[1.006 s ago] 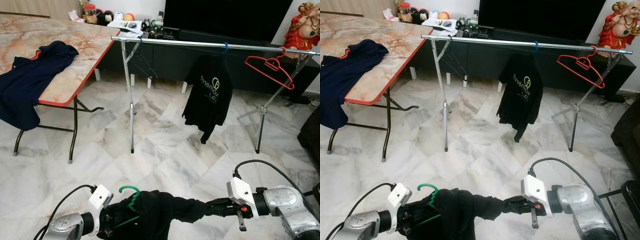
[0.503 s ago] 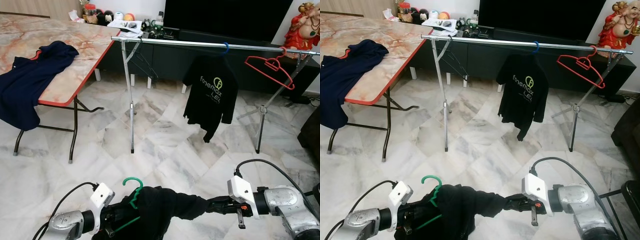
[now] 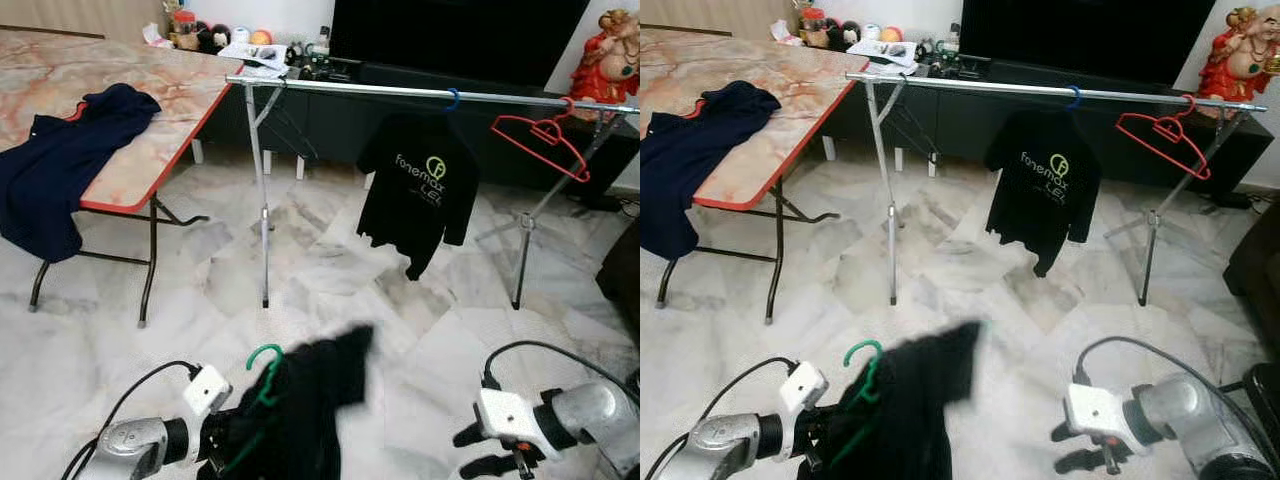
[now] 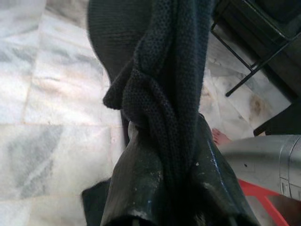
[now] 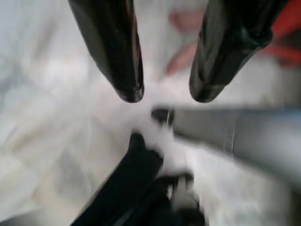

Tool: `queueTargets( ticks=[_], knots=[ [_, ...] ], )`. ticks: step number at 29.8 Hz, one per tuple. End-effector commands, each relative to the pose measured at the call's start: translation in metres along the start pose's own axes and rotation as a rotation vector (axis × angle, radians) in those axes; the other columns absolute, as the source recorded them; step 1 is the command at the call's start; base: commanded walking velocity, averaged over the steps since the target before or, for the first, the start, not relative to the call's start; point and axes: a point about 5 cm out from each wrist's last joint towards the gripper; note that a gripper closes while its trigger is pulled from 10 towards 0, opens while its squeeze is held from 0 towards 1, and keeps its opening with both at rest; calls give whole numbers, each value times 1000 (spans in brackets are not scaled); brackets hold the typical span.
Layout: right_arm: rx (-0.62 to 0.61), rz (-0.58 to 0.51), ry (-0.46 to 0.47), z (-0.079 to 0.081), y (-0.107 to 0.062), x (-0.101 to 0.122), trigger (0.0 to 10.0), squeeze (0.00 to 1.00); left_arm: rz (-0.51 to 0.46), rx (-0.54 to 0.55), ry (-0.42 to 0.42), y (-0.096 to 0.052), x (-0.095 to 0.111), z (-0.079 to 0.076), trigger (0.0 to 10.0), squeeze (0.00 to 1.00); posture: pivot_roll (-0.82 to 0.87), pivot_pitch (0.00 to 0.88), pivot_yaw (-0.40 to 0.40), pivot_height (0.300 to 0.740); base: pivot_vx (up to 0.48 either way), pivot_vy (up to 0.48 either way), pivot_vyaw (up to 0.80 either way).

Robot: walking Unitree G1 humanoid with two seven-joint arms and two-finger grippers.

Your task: Hang hanger

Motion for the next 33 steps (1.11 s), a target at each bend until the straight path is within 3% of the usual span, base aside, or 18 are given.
queueTargets(
  ticks=[1,6,8,12,15,19,22,25,28,30,33],
  knots=[
    [-32,70,-28,-1,-6,-7,10000,1000,-22,-20,6,1,5,-1,0,0,25,59,-110,740,0,0,0],
    [-124,-66,2,-15,-16,7,10000,1000,56,-57,65,1,1,-5,0,0,18,64,-108,740,0,0,0],
    [-159,-215,-51,-30,-23,31,10000,1000,202,-84,179,2,-10,-6,0,0,10,67,-111,740,0,0,0],
    [-164,-340,-97,-39,-28,56,10000,1000,254,-80,237,5,-11,-5,0,0,12,71,-113,740,0,0,0],
    [-86,-420,-120,-41,-25,75,10000,1000,287,-94,290,8,-10,-7,0,0,8,77,-115,740,0,0,0],
    [41,-358,-150,-33,-5,75,10000,1000,253,-107,326,14,4,-9,0,0,20,79,-124,740,0,0,0],
    [36,-358,-150,-32,12,79,10000,1000,232,-115,367,18,17,-9,0,0,36,82,-130,740,0,0,0],
    [-44,-281,-221,-32,31,82,10000,1000,190,-144,406,24,35,-12,0,0,47,84,-132,740,0,0,0],
    [-85,-275,-241,-33,37,85,10000,1000,174,-162,423,26,42,-15,0,0,48,83,-132,740,0,0,0],
    [-167,-352,-250,-38,44,100,10000,1000,142,-196,457,30,55,-23,0,0,56,86,-132,740,0,0,0],
    [-221,-375,-280,-41,44,106,10000,1000,135,-217,470,33,60,-28,0,0,56,87,-132,740,0,0,0]
  ],
)
Point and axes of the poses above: a point about 5 cm out from each wrist's last joint towards the gripper, its own y axis pointing out of the wrist towards the gripper, its own x axis along the axis of the wrist's last joint, z = x × y
